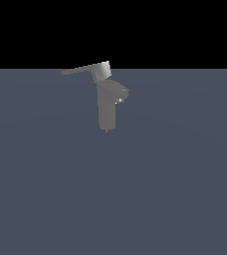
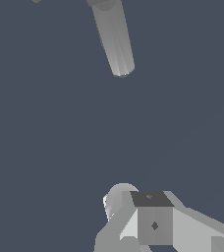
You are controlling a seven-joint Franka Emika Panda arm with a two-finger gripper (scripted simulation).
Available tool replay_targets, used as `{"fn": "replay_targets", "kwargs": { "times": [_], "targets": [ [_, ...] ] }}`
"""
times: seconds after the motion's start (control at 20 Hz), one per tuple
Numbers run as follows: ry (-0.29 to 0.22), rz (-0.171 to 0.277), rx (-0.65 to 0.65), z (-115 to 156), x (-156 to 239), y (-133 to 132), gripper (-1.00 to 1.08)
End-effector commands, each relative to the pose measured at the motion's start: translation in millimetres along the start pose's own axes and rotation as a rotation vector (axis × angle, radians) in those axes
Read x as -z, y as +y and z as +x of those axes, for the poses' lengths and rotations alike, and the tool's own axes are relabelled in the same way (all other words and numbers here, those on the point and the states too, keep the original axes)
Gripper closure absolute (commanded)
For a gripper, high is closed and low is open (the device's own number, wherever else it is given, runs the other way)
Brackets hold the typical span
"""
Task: Turn on the faucet by rotating a designated handle.
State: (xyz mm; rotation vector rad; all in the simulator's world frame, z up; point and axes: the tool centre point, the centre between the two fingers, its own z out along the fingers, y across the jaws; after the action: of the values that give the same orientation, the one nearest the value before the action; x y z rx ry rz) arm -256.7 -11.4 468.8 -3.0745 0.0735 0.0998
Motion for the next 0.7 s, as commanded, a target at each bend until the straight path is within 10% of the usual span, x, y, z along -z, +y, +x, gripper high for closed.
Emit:
{"fn": "replay_targets", "kwargs": {
  "times": [0.0,0.65],
  "targets": [
    [0.0,0.0,0.0,0.0,0.0,0.0,1.08],
    [0.005,0.012,0.015,3.6,1.2,3.8,1.08]
  ]
}}
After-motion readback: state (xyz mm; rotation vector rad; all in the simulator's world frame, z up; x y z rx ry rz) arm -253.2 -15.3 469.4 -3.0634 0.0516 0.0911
